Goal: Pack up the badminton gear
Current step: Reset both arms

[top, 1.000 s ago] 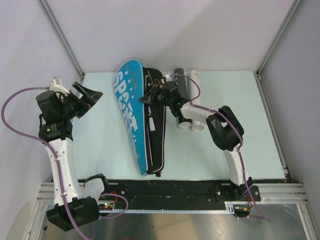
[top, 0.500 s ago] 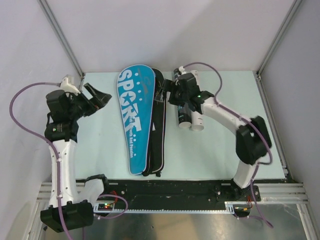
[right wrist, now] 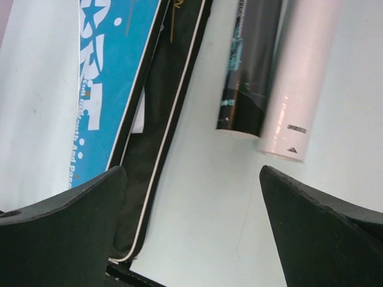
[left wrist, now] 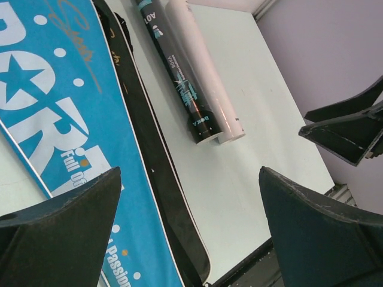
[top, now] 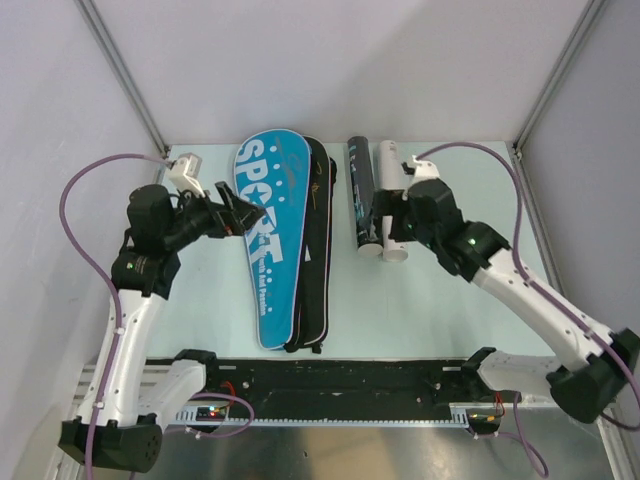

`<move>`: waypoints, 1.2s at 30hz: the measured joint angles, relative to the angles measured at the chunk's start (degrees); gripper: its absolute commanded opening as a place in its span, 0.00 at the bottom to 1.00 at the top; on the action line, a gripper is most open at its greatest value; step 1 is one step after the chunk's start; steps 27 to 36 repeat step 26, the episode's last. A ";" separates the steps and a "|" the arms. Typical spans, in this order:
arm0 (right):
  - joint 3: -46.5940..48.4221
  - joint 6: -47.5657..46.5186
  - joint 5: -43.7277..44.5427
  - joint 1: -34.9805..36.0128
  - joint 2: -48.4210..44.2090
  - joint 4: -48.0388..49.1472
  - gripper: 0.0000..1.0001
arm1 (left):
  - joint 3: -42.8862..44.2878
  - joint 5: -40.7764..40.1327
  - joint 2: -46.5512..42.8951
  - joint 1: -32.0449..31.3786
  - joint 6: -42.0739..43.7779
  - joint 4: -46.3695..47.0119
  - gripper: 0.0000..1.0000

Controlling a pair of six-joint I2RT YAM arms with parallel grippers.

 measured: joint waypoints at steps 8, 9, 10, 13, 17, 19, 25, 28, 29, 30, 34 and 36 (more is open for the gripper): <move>-11.67 -0.17 1.79 -0.52 -17.53 -0.57 0.99 | -4.70 -1.38 -5.14 -1.66 0.79 1.70 0.98; -12.85 -0.17 1.97 -0.61 -19.50 -0.46 0.99 | -5.25 -1.57 -5.70 -1.68 0.81 1.97 0.98; -13.75 -0.15 2.12 -0.68 -21.18 -0.39 0.99 | -5.81 -1.64 -6.21 -1.70 0.81 2.23 0.98; -15.13 -0.11 2.49 -0.72 -24.13 -0.04 0.99 | -7.37 -2.01 -7.34 -1.79 0.79 2.49 0.98; -15.91 -0.11 3.23 -0.74 -25.31 0.52 0.99 | -8.72 -3.08 -8.35 -1.81 0.79 2.49 0.98; -16.35 -0.11 3.63 -0.74 -25.51 1.09 0.99 | -8.76 -3.52 -8.72 -1.84 0.81 2.51 0.98; -17.40 0.31 4.28 -0.74 -25.90 2.19 0.99 | -8.76 -4.59 -9.75 -1.86 0.79 2.93 0.98; -17.42 0.33 4.33 -0.74 -25.92 2.21 0.99 | -8.76 -4.63 -9.84 -1.86 0.79 2.93 0.98; -17.42 0.33 4.33 -0.74 -25.92 2.21 0.99 | -8.76 -4.63 -9.84 -1.86 0.79 2.93 0.98; -17.42 0.33 4.33 -0.74 -25.92 2.21 0.99 | -8.76 -4.63 -9.84 -1.86 0.79 2.93 0.98; -17.42 0.33 4.33 -0.74 -25.92 2.21 0.99 | -8.76 -4.63 -9.84 -1.86 0.79 2.93 0.98; -17.42 0.33 4.33 -0.74 -25.92 2.21 0.99 | -8.76 -4.63 -9.84 -1.86 0.79 2.93 0.98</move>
